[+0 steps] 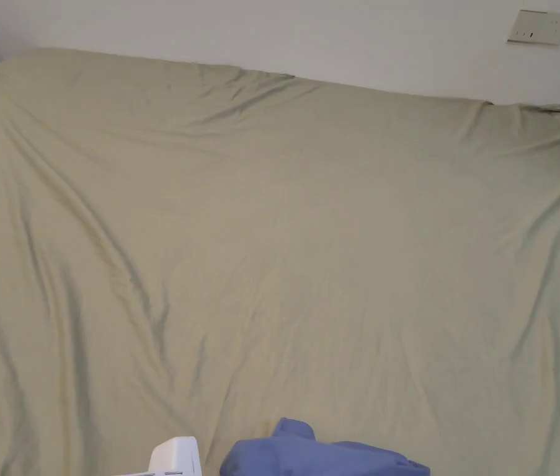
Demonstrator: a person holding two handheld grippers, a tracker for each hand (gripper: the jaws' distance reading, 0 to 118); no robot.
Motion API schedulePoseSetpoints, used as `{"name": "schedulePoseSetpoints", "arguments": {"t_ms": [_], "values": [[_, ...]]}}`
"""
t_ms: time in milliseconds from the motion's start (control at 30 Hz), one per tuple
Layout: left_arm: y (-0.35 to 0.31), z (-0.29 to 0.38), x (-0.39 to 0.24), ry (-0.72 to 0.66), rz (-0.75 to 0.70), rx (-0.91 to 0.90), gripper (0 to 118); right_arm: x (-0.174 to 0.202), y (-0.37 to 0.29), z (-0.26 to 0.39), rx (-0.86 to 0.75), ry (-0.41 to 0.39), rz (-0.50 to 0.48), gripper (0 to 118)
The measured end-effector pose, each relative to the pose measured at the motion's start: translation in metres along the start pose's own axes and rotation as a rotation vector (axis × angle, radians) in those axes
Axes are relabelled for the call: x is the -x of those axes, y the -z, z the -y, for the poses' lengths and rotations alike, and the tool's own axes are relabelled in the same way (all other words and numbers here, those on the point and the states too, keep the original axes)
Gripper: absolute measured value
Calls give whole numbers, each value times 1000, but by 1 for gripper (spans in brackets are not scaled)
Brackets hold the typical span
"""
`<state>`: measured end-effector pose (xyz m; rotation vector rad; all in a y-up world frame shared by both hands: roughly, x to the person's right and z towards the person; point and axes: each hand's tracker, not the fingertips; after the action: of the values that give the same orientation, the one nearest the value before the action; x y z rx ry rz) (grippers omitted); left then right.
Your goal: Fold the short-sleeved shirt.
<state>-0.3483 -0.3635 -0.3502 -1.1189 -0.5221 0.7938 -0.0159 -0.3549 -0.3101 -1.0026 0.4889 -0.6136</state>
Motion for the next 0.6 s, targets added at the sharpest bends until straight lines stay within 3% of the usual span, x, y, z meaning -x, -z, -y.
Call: {"name": "schedulePoseSetpoints", "arguments": {"t_ms": [133,233,400,533,600], "values": [[-50,-26,10,5,0,-19,32,9,-33,-9,-83,13,-8,1],[-97,-50,26,102,-151,-66,32,18,-44,-16,-124,14,9,1],[-168,-86,64,65,-293,-93,32,41,-37,-21,-155,-6,65,1],[-209,-108,81,110,-426,-110,32,57,-21,-25,-140,-6,51,1],[-225,-119,89,134,-504,-102,32,69,-12,-29,-117,-46,68,1]]}}
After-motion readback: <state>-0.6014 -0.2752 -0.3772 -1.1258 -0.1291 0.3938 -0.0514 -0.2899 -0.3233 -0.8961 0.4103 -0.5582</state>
